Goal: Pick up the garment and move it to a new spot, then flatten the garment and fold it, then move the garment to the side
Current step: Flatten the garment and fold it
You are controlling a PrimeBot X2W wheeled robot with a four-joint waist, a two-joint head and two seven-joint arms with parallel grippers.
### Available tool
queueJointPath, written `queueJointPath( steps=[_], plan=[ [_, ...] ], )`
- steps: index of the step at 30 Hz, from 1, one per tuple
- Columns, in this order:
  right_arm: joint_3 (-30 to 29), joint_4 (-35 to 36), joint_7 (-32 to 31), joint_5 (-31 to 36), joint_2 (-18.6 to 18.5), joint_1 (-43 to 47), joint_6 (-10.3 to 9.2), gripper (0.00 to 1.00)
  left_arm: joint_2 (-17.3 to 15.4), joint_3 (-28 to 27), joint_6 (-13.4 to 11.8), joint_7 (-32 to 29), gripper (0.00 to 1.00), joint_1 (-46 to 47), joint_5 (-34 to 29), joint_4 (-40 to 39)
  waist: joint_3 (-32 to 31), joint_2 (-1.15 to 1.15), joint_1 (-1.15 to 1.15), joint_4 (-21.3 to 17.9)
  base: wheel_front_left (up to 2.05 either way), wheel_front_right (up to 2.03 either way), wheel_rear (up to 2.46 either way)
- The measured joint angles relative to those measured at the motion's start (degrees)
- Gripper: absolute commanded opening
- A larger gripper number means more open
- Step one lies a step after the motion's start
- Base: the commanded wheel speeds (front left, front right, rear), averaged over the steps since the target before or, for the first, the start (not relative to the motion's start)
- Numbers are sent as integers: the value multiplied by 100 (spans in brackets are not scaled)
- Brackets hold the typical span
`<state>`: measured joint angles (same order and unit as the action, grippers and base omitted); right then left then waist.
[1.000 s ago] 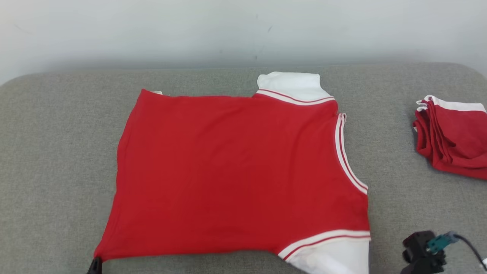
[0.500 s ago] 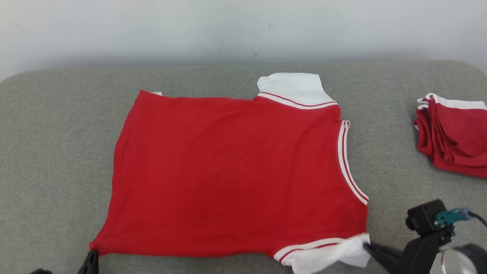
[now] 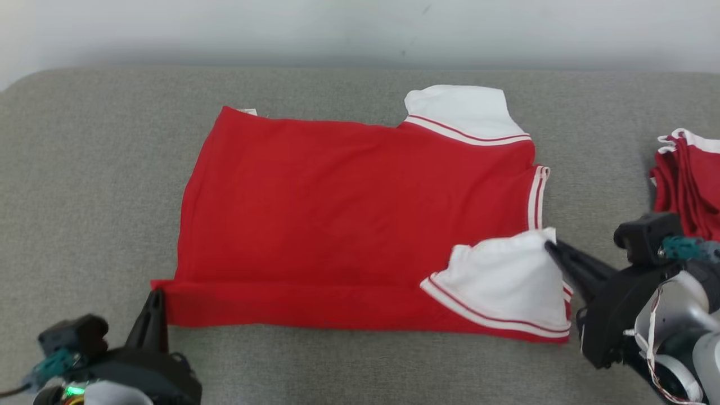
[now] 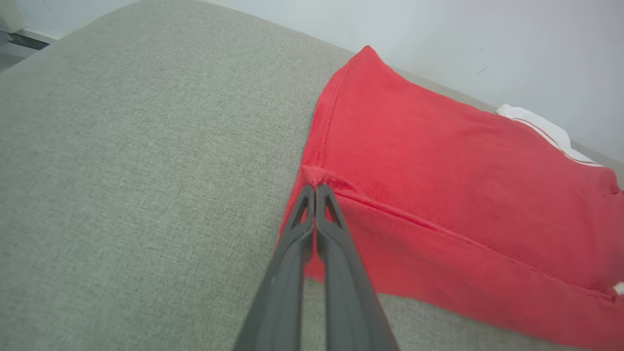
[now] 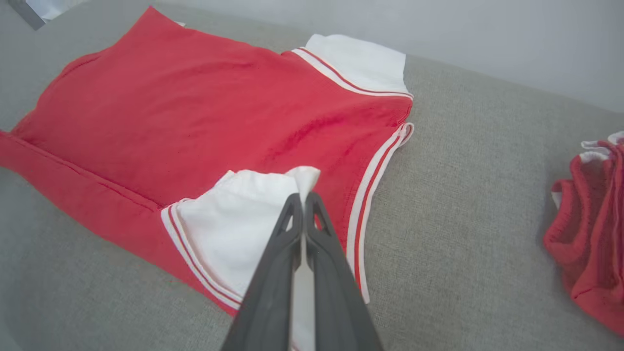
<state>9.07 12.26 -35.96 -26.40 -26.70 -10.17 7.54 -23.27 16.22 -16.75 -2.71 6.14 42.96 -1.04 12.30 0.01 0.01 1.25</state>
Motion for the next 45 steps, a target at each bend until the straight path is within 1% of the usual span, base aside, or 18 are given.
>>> queueJointPath(
  steps=[4,8,15,17,22,26,29,30,31,33,36,40,45],
  plan=[
    [134,-280,321,81,-118,-276,0,0,56,186,-41,-135,0,422,-153,302,109,0,0,111,0,0,0],
    [214,-401,675,179,-238,-485,1,0,87,355,9,-227,0,777,-270,602,209,0,0,176,0,0,0],
    [209,-543,1068,278,-293,-714,0,0,110,434,21,-242,0,1158,-410,987,320,0,0,178,0,0,0],
    [247,-592,1291,343,-301,-870,0,0,113,446,36,-235,0,1262,-425,1133,372,0,0,153,0,0,0],
    [386,-767,1381,391,-324,-1027,0,0,104,468,40,-242,0,1335,-452,1299,446,0,0,120,0,0,0],
    [519,-947,1432,406,-334,-1202,0,0,114,510,108,-215,0,1478,-458,1477,522,0,0,110,0,0,0],
    [486,-1161,1421,434,-296,-1241,0,0,120,542,121,-193,0,1556,-477,1563,556,0,0,109,0,0,0],
    [437,-1271,1370,467,-255,-1243,0,43,118,564,145,-201,79,1579,-487,1617,556,0,0,110,0,0,0],
    [409,-1321,1374,547,-232,-1243,0,100,116,582,143,-189,100,1622,-524,1663,555,0,0,113,0,0,0],
    [231,-1421,1390,619,-79,-1284,1,100,109,588,103,-149,100,1684,-578,1724,540,0,0,119,0,0,0],
    [116,-1447,1496,675,89,-1328,0,100,57,603,9,-60,100,1741,-736,1837,491,0,-1,126,0,0,0],
    [-54,-1396,1536,736,213,-1304,0,100,-10,587,-38,13,100,1720,-758,1883,385,0,-1,130,0,0,0],
    [-380,-1158,1283,736,415,-965,0,100,-70,546,-38,68,100,1353,-695,1681,227,-1,-1,131,0,0,0]
  ],
)
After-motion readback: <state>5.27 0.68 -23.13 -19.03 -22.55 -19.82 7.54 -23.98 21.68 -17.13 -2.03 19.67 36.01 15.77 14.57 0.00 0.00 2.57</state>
